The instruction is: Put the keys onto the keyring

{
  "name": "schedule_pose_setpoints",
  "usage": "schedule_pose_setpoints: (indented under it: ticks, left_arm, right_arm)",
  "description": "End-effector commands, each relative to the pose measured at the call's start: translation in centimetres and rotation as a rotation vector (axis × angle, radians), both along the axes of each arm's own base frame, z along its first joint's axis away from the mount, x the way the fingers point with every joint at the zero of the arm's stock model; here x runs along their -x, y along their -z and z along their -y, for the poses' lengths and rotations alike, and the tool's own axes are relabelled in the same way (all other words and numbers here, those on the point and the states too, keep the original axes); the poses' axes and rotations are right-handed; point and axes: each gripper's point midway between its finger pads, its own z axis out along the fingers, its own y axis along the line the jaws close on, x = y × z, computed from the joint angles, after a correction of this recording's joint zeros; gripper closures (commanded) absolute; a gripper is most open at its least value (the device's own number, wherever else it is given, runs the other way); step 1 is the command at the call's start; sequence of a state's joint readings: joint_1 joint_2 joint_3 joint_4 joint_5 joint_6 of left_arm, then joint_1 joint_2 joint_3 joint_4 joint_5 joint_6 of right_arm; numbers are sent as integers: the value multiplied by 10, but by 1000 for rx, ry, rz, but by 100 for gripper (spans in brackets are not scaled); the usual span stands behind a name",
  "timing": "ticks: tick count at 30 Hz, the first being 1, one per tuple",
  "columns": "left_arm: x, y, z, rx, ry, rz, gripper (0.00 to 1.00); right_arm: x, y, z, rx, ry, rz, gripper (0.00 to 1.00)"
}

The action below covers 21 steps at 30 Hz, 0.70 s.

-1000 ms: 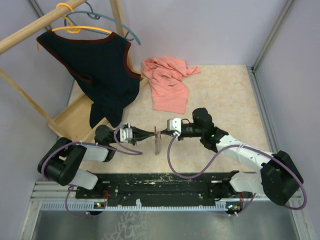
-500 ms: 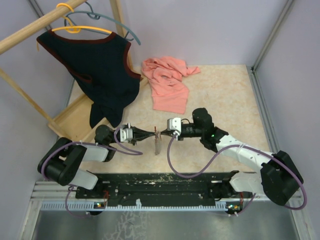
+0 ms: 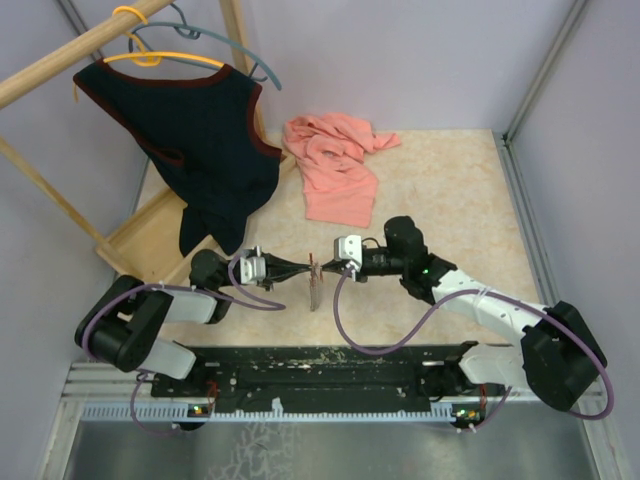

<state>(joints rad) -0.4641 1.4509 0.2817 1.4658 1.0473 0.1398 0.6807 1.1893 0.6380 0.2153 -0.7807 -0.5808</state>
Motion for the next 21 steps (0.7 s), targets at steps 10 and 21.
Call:
schedule_pose_setpoints:
  ticks: [10, 21]
  left_arm:
    - [4, -9, -2, 16, 12, 51, 100]
    - [4, -9, -2, 18, 12, 54, 100]
  right_arm:
    - [-2, -34, -14, -80, -34, 49, 100]
    - [-7, -31, -10, -62, 3, 51, 100]
